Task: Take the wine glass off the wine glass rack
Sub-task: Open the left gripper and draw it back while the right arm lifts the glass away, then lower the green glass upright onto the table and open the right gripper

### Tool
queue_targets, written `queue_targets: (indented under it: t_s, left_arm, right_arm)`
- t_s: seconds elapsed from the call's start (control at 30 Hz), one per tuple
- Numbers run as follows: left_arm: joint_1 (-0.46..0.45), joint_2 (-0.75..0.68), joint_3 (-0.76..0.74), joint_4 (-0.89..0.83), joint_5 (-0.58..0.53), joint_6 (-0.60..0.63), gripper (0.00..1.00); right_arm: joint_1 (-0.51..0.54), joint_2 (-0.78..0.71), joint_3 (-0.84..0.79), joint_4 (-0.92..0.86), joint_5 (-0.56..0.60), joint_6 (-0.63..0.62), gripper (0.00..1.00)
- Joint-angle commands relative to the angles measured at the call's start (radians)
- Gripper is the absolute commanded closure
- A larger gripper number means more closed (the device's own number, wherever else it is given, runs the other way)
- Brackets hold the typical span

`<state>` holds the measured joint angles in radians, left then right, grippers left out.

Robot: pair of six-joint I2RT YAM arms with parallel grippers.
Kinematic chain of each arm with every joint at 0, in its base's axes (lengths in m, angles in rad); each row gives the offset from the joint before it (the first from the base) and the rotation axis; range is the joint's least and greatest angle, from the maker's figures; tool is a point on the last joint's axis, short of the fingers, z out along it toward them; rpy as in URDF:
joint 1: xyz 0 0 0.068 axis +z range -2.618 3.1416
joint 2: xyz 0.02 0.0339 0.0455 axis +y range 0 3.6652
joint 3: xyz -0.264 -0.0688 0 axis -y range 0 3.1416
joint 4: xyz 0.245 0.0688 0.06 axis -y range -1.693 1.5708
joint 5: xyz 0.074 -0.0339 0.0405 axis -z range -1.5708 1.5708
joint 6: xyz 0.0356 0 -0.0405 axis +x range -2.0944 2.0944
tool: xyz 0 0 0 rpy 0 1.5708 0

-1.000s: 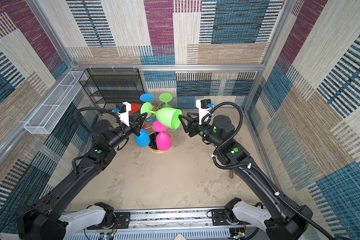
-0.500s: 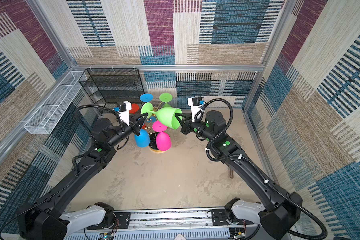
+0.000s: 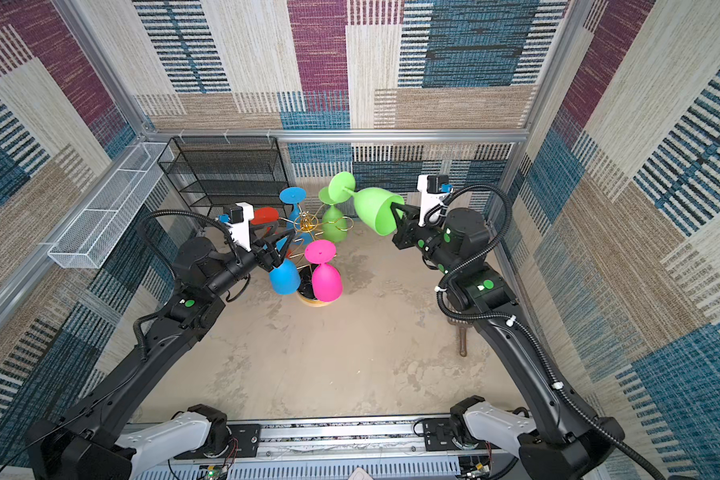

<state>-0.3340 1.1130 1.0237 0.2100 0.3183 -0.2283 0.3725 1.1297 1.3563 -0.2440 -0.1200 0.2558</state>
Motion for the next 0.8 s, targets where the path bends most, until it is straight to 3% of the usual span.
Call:
queue_targets:
  t_s: [0.0,0.23,0.4,0.77]
  left_arm:
    - [0.026,-0.036,0.009,-0.091,-0.053,0.017,0.3]
    - [0.12,-0.154,-0.01,-0.241,-0.049,0.027,0.22]
    - [0.235,-0.24,-0.109,-0.198,-0.017,-0.022,0.12]
    - [0.385,-0.211,-0.11,-0.292,0.067,-0.055,0.1]
  right_arm:
    - [-0.053,-0.014,0.035,-0.163,0.103,-0.047,1.0]
    - [-0.087,0.076,0.139,-0.35,0.226,-0.122,1.0]
    - [-0.087,0.245,0.239,-0.437,0.237,-0.151,1.0]
    - [-0.087,0.665,0.607,-0.626,0.269,-0.217,1.0]
